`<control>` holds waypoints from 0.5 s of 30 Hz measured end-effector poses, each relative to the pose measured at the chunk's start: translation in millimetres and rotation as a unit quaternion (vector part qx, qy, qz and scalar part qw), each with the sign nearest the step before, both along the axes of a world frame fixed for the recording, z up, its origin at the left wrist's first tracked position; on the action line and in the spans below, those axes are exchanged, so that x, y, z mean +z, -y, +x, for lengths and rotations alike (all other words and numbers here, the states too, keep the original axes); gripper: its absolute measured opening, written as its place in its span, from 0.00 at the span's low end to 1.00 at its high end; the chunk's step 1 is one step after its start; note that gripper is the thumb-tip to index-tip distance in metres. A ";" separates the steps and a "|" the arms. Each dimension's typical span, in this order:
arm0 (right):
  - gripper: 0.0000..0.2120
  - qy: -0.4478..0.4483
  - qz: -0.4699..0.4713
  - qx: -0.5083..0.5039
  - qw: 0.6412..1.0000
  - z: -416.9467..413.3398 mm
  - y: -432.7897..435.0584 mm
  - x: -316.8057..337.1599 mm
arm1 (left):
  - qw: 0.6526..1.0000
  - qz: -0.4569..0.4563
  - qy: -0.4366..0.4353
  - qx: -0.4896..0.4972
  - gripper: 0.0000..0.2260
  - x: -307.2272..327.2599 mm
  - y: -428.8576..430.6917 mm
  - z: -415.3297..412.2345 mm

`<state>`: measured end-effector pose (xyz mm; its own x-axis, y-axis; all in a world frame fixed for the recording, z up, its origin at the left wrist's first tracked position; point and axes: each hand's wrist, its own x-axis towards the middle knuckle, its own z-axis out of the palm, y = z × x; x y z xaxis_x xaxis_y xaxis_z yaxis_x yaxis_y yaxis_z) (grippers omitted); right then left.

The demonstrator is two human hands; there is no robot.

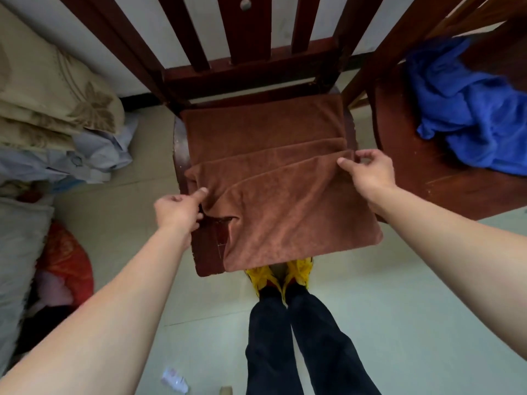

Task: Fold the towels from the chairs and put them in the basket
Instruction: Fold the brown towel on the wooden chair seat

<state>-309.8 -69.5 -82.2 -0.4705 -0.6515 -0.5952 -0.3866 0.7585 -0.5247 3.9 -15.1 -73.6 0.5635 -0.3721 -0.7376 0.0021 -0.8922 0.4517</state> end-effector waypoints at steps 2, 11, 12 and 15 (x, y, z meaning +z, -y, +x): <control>0.24 -0.012 0.039 0.031 0.999 -7.0 -27.3 0.2 | 0.996 0.054 0.011 -0.071 0.22 -14.7 -39.8 -13.5; 0.07 0.030 0.174 0.099 0.979 -34.5 -115.6 -6.3 | 0.994 0.034 0.023 -0.097 0.11 -33.8 -103.4 -40.2; 0.07 0.061 0.162 0.068 0.982 -35.3 -118.9 -4.9 | 0.999 0.021 -0.012 -0.029 0.09 -28.5 -104.9 -39.2; 0.10 0.120 0.147 0.012 0.982 -33.4 -125.3 5.3 | 0.996 0.024 -0.067 0.054 0.09 -8.1 -116.0 -40.1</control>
<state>-343.2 55.8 -76.9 -0.2799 -0.4440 -0.8512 -0.2982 0.8830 -0.3626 -36.2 100.8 -81.7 0.4931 -0.2770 -0.8247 0.1572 -0.9040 0.3976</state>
